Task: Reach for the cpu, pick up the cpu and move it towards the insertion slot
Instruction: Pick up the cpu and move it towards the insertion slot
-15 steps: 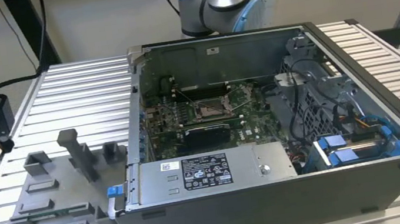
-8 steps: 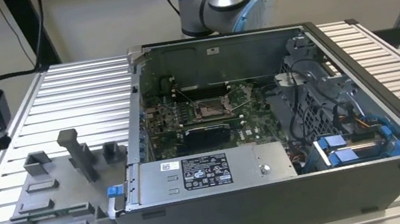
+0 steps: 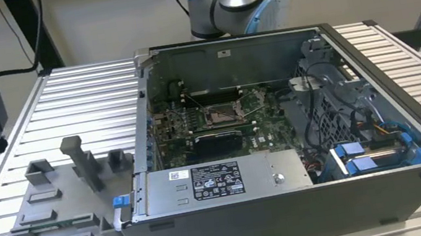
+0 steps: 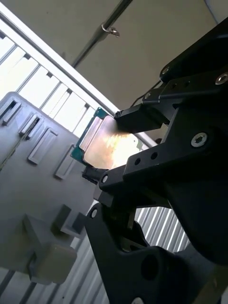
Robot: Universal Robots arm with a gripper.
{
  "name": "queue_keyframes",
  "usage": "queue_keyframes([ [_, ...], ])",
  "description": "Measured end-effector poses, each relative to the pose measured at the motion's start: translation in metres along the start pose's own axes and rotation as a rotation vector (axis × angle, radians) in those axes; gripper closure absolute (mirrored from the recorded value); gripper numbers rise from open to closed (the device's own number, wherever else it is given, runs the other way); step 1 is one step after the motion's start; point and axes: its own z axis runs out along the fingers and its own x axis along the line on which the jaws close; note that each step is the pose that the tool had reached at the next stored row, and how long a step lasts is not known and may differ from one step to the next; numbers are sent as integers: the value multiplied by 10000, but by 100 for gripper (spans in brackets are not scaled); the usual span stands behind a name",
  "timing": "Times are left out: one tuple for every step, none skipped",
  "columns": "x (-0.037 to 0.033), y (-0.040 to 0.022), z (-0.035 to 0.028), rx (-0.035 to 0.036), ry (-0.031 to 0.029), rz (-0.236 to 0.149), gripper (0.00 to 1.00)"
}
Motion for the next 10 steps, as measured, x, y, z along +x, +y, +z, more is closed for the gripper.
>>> queue_keyframes([
  [0, 1, -17, 1, 1, 0, 100],
  [1, 1, -32, 1, 1, 0, 100],
  [1, 2, -47, 1, 1, 0, 100],
  [2, 2, -60, 0, 0, 0, 100],
  [2, 3, -72, 0, 1, 0, 100],
  [2, 3, -89, 0, 0, 0, 100],
  [3, 4, -113, 0, 1, 0, 100],
  [4, 6, -144, 0, 0, 0, 100],
  [4, 7, -172, 0, 0, 0, 100],
  [5, 8, -203, 1, 1, 0, 100],
])
